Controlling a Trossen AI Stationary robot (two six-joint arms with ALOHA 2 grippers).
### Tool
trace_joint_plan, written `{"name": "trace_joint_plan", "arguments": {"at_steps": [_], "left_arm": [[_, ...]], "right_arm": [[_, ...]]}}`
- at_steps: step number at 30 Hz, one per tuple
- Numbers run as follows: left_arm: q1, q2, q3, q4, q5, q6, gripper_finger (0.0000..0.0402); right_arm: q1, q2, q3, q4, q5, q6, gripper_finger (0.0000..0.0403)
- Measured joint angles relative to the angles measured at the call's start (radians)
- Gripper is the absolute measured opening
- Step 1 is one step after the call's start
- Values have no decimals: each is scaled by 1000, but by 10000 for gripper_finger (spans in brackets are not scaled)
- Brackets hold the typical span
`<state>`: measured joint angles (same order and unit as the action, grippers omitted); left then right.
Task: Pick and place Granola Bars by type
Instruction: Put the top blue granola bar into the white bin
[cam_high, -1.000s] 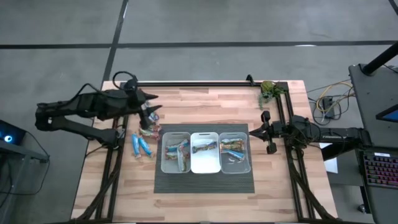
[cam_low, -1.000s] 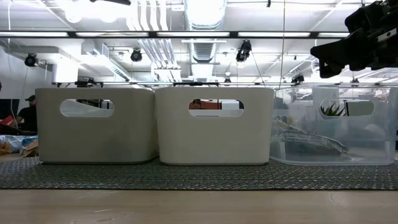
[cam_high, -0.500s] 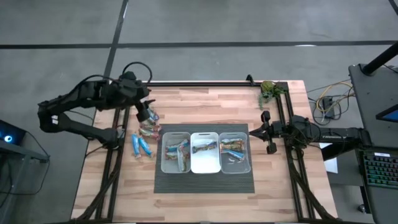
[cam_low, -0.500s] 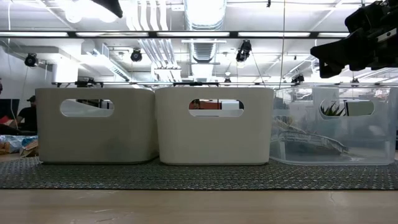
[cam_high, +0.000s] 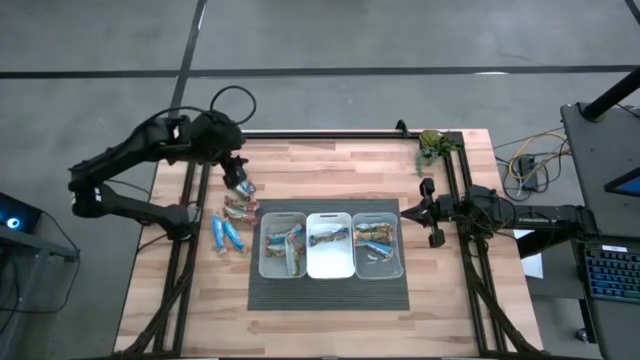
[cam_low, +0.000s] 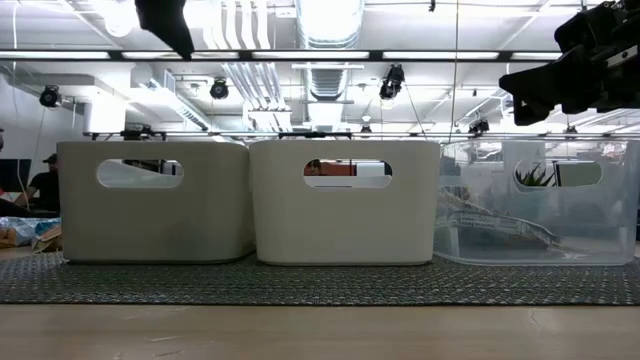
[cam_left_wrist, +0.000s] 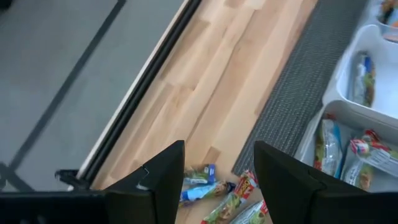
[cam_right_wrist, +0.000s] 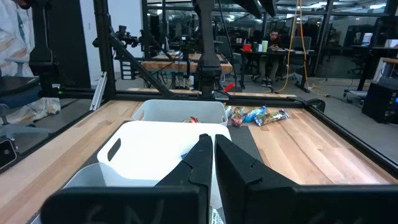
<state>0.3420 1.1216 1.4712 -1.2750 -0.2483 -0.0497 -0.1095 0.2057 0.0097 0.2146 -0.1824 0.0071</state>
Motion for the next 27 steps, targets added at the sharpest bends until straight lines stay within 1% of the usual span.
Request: {"name": "trace_joint_plan", "arguments": {"at_steps": [6, 10, 13, 18, 20, 25, 27], "left_arm": [[55, 32, 0, -27, 9, -56, 175], [112, 55, 3, -62, 65, -132, 174], [151, 78, 12, -62, 96, -223, 174], [197, 120, 43, -63, 135, -432, 174], [213, 136, 56, -62, 136, -526, 174], [246, 160, 67, -62, 136, -883, 174], [254, 167, 65, -65, 137, -989, 174]], "right_arm": [[0, 0, 0, 0, 0, 0, 9], [0, 0, 0, 0, 0, 0, 9], [0, 0, 0, 0, 0, 0, 9], [0, 0, 0, 0, 0, 0, 9], [0, 0, 0, 0, 0, 0, 9], [0, 0, 0, 0, 0, 0, 9], [0, 0, 0, 0, 0, 0, 9]]}}
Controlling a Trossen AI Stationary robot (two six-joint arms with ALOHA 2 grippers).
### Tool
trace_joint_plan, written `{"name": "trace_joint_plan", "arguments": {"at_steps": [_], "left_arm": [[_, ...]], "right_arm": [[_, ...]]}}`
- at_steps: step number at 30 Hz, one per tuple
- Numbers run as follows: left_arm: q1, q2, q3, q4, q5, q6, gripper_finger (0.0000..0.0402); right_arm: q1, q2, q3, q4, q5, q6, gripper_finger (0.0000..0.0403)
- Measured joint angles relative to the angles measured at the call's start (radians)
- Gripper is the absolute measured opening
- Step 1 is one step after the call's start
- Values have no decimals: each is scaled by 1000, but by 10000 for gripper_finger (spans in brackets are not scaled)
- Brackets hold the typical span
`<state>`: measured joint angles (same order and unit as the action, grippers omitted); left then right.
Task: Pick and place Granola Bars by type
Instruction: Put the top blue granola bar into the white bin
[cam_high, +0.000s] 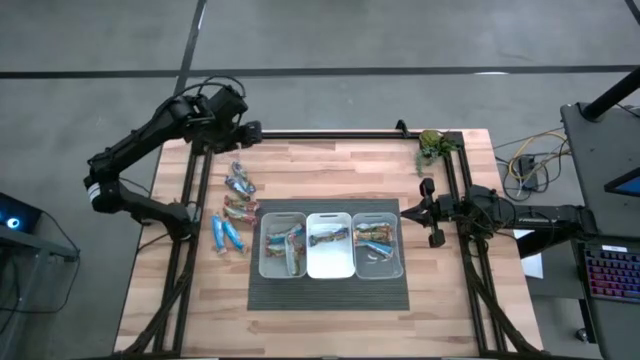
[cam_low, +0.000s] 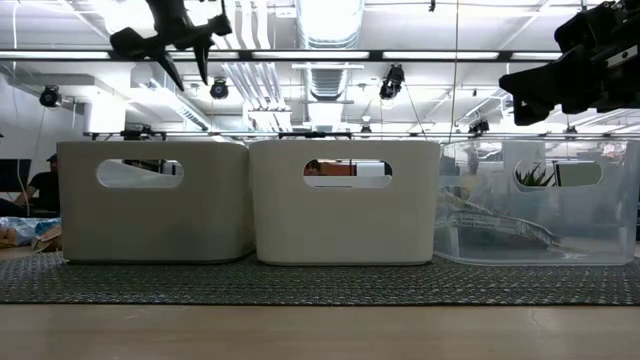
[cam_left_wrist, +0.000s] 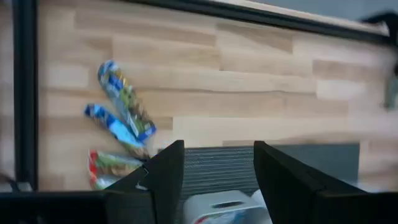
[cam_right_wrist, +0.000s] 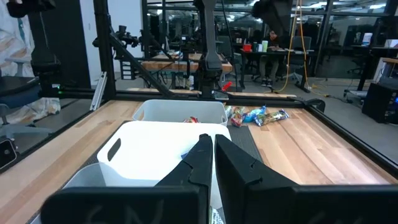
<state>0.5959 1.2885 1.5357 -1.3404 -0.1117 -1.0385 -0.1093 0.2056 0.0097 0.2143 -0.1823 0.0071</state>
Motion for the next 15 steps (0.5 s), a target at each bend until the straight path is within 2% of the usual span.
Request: {"name": "trace_joint_plan", "arguments": {"at_steps": [5, 15], "left_arm": [[3, 13, -1, -7, 0, -56, 174], [5, 18, -5, -10, -19, 126, 174]], "right_arm": [[0, 0, 0, 0, 0, 0, 9], [0, 0, 0, 0, 0, 0, 9]]}}
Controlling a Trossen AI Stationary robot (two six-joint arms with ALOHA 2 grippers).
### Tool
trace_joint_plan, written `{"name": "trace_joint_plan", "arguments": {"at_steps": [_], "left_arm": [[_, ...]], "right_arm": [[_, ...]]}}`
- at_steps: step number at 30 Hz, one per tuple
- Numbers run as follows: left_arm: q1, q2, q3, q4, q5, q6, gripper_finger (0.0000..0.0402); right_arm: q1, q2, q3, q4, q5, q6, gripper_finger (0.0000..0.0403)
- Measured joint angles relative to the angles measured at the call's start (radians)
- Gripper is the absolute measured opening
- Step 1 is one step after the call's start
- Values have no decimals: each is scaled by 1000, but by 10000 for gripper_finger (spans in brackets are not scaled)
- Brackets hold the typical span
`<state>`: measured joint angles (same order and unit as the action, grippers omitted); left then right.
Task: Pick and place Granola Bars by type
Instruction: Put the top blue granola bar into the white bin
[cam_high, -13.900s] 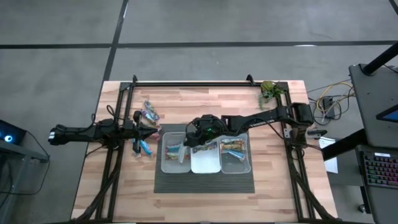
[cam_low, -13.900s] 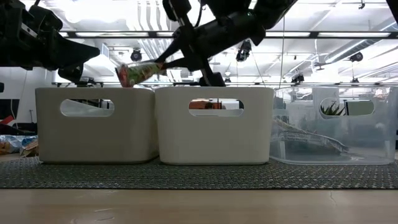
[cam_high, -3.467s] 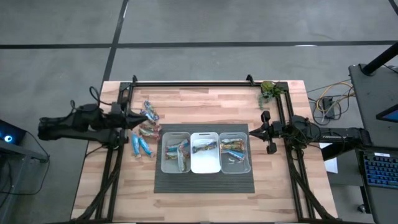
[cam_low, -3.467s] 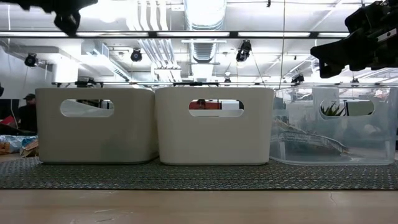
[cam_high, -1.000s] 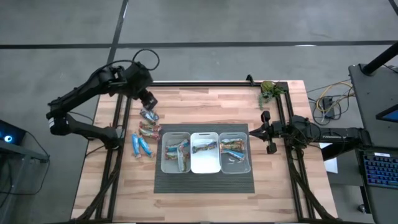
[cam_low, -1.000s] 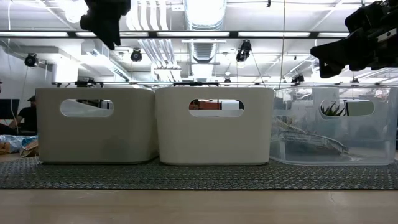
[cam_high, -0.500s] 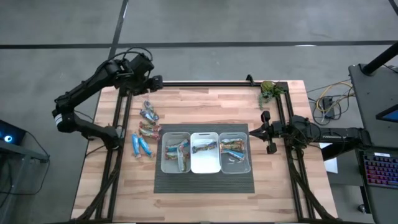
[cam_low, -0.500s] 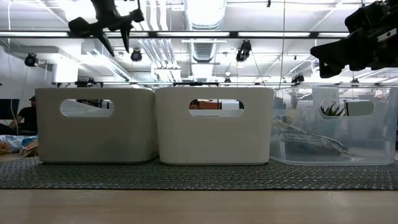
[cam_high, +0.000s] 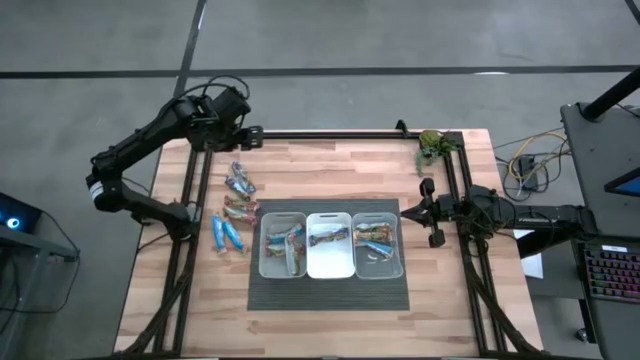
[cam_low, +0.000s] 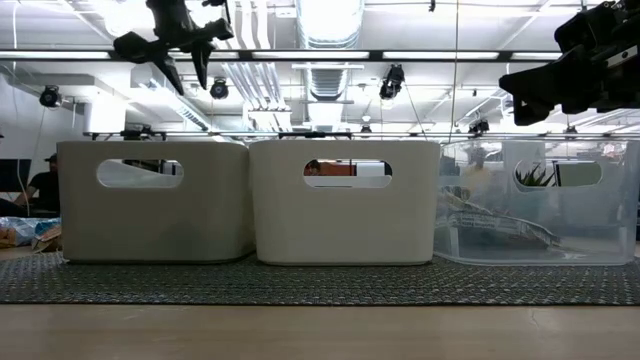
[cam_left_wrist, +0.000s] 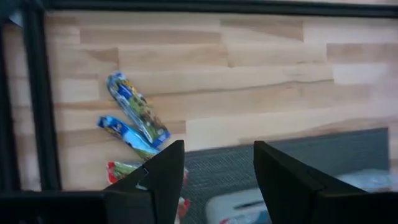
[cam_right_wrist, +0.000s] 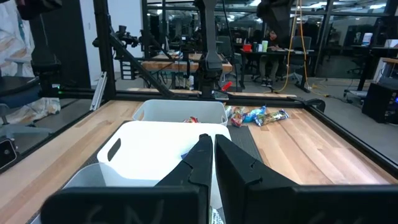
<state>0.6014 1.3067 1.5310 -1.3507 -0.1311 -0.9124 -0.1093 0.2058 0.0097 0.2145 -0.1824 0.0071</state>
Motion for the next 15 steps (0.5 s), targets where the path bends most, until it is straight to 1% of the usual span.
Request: {"name": "trace_joint_plan", "arguments": {"at_steps": [3, 7, 9, 13, 15], "left_arm": [[1, 0, -14, -3, -31, 21, 174], [6, -1, -46, -5, -30, 22, 174], [8, -1, -71, -13, -5, 16, 174], [7, -1, -125, -11, 105, -40, 174], [8, -1, -146, -8, 117, -78, 174]], "right_arm": [[0, 0, 0, 0, 0, 0, 9], [0, 0, 0, 0, 0, 0, 9], [0, 0, 0, 0, 0, 0, 9], [0, 0, 0, 0, 0, 0, 9], [0, 0, 0, 0, 0, 0, 9]]}}
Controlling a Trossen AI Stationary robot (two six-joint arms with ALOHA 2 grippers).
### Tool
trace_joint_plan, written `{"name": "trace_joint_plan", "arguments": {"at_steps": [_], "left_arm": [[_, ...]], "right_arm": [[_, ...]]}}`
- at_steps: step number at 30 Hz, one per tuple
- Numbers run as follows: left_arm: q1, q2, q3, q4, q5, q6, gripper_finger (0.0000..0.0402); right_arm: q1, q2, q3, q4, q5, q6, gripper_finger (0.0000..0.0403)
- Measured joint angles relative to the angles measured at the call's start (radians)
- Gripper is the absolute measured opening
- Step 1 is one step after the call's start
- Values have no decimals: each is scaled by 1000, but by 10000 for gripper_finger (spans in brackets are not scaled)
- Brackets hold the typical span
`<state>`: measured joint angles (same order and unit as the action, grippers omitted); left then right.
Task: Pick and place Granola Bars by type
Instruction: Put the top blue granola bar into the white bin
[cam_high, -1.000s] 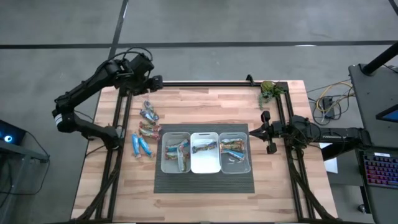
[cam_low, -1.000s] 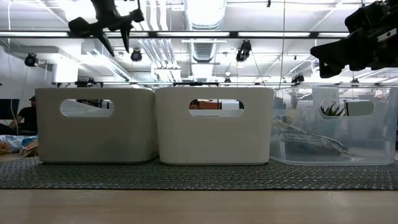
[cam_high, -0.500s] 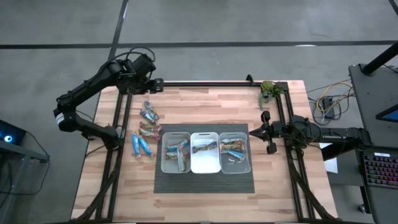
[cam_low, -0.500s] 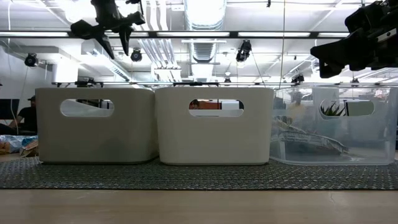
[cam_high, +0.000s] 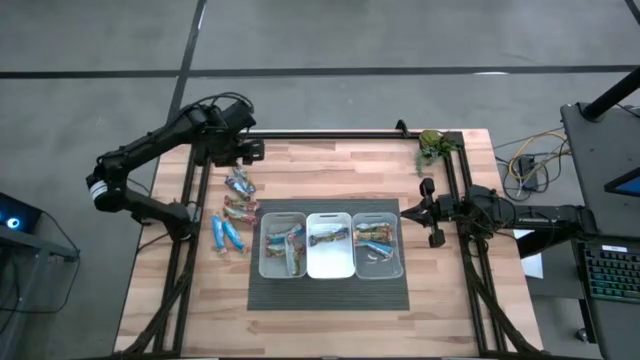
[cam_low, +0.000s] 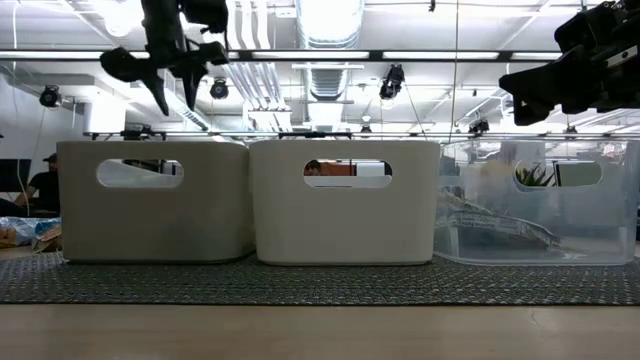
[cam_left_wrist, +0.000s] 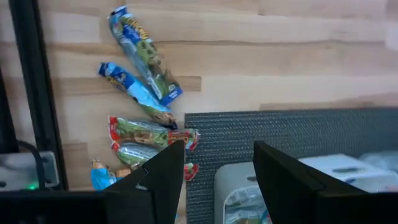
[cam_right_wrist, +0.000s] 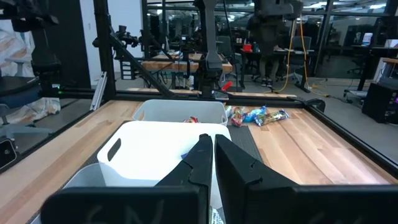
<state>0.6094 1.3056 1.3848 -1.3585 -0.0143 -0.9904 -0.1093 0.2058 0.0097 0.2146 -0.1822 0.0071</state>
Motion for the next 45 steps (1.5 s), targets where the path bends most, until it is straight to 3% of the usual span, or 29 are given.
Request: {"name": "trace_joint_plan", "arguments": {"at_steps": [25, 35, 45], "left_arm": [[156, 2, -298, 248, -2, -157, 174], [164, 2, -454, 466, 0, -226, 174], [172, 2, -521, 473, 6, -242, 174]], "right_arm": [[0, 0, 0, 0, 0, 0, 9], [0, 0, 0, 0, 0, 0, 9], [0, 0, 0, 0, 0, 0, 9]]}}
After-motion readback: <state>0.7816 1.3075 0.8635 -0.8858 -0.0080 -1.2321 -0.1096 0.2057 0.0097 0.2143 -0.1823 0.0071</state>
